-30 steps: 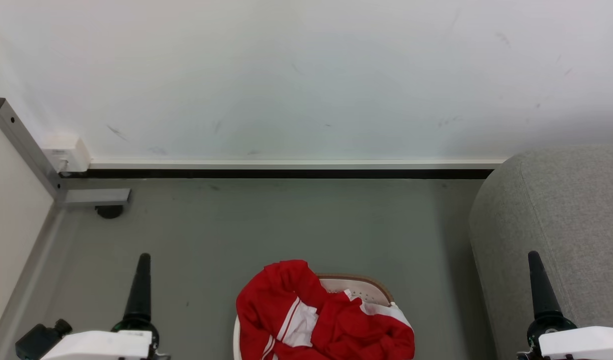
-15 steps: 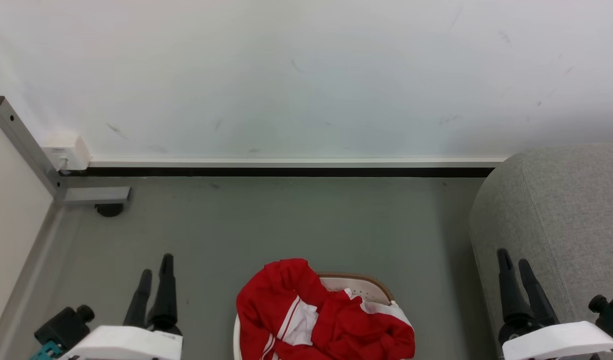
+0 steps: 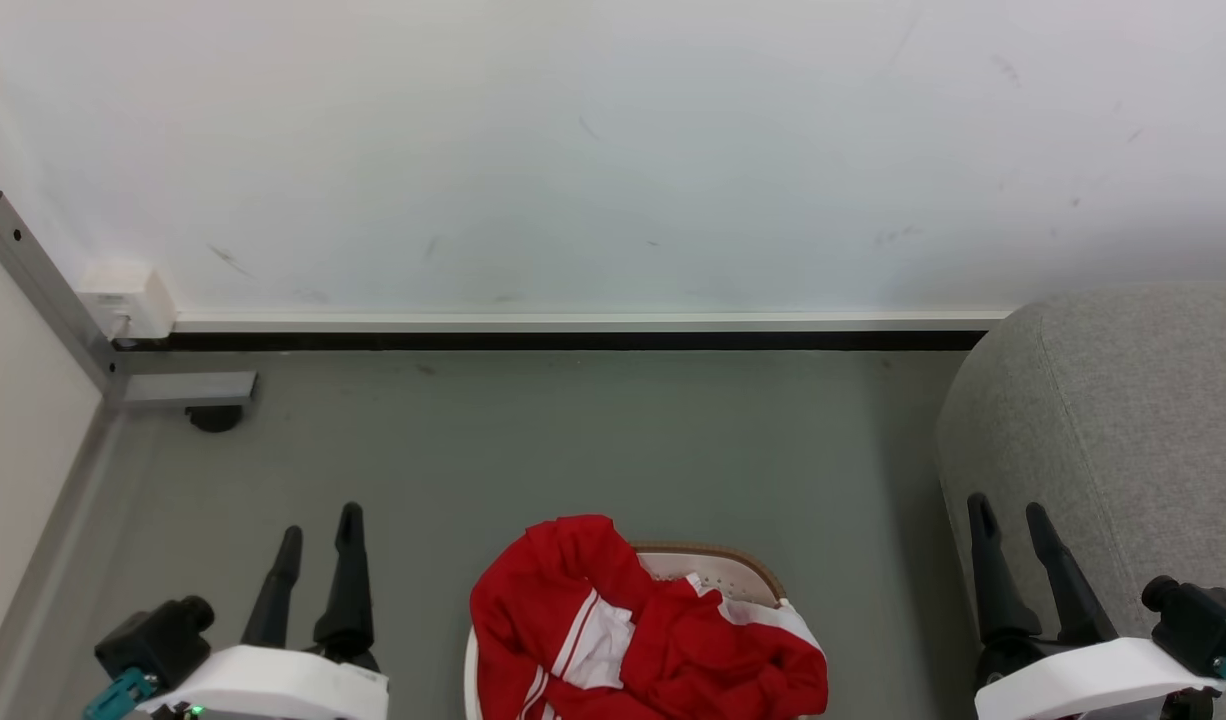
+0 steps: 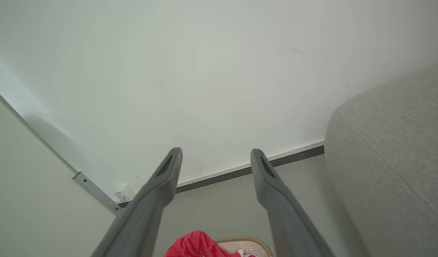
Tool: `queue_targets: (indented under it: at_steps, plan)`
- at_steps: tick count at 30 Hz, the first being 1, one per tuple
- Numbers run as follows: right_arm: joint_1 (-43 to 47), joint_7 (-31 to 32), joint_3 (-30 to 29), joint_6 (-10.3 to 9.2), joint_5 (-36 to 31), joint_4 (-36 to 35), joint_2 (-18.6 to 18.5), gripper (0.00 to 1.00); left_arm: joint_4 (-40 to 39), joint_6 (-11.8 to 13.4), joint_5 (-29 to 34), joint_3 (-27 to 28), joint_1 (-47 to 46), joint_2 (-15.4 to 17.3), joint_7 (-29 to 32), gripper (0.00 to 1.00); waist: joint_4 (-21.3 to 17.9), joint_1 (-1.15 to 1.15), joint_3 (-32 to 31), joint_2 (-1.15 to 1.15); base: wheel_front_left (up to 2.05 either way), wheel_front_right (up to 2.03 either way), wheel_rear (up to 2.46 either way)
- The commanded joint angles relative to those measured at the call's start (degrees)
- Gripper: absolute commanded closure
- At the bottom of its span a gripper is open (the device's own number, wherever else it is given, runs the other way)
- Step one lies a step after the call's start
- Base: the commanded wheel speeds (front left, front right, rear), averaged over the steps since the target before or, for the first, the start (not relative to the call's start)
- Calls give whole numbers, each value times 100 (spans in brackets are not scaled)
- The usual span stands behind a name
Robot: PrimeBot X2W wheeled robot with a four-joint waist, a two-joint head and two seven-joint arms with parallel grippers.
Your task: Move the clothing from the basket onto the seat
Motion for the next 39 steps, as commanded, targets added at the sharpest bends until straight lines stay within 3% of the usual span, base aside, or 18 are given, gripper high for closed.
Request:
queue_targets:
  at_steps: [1, 39]
  plan:
    - [-134, -64, 16, -6, -181, -32, -14, 0, -41, 7, 157, -18, -90, 69, -50, 0, 0, 0, -3, 0, 0, 0, 0]
    - [-198, -571, 290, -10, -2061, 26, 3, 0, -97, 83, 2151, -236, -52, 75, -573, 0, -13, 0, -33, 0, 0, 0, 0]
